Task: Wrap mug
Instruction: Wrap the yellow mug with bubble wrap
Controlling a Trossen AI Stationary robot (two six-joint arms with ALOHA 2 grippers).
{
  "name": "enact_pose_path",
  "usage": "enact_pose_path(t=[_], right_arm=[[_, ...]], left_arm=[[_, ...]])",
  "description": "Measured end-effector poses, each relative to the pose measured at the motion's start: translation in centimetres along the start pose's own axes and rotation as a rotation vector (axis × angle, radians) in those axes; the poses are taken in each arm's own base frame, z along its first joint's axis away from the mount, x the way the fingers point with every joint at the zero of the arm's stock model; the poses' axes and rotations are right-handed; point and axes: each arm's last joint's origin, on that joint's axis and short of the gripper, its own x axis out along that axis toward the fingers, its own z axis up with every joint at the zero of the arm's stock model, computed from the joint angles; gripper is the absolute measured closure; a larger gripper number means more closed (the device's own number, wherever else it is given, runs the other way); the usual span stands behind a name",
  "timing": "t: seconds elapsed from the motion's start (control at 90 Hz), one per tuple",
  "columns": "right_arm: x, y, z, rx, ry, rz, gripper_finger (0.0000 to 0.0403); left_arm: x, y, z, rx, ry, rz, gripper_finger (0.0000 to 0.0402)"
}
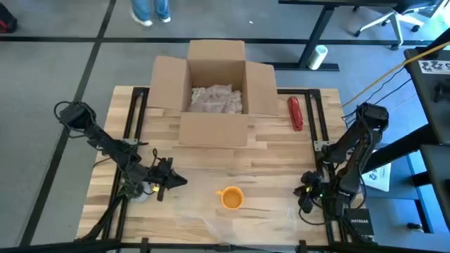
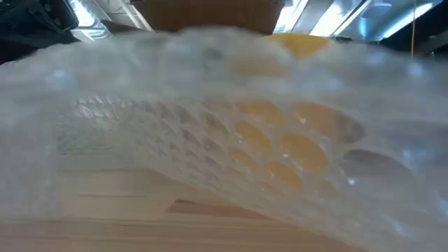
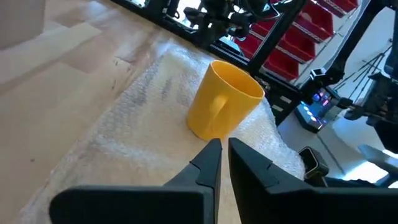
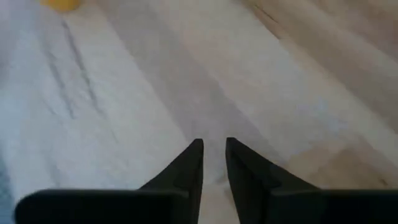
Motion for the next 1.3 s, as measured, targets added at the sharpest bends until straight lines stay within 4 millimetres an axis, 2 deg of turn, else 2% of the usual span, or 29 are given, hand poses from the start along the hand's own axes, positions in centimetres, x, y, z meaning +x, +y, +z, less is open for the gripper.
enact_pose_path(t=[0.222, 0.378, 0.5, 0.633, 0.733, 0.856, 0.9, 1.089, 1.3], right_arm=[[0.0, -0.4, 0.1, -0.047, 0.01, -0.044, 0.0282], [0.7, -0.6, -0.4, -0.08, 0.034, -0.106, 0.0262], [1.7, -0.5, -1.4, -0.1, 0.052, -0.126, 0.0261], [3.1, 0.3, -1.8, -0.109, -0.01, -0.084, 0.0265], [4.4, 1.5, -1.4, -0.114, -0.054, -0.025, 0.0289], [5.8, 3.0, 0.3, -0.165, -0.08, 0.021, 0.0373], [6.2, 3.4, 1.2, -0.201, -0.098, 0.023, 0.039], [7.0, 6.5, 5.2, -0.282, -0.249, 0.087, 0.0399], [6.4, 11.2, 10.4, -0.426, -0.374, 0.282, 0.0402]], left_arm=[[0.0, 0.0, 0.0, 0.004, 0.0, 0.0, 0.039], [0.0, 0.0, 0.0, 0.005, 0.002, 0.001, 0.039], [0.0, 0.0, -0.1, 0.008, 0.005, 0.001, 0.039], [0.0, 0.0, -0.1, 0.013, 0.008, 0.003, 0.039], [0.0, 0.0, -0.1, 0.018, 0.008, 0.003, 0.039], [0.0, 0.0, -0.1, 0.017, 0.007, 0.003, 0.039], [0.0, 0.0, -0.1, 0.017, 0.007, 0.002, 0.039], [0.0, 0.0, -0.1, 0.018, 0.008, 0.002, 0.039], [0.0, 0.0, -0.1, 0.017, 0.008, 0.001, 0.039]])
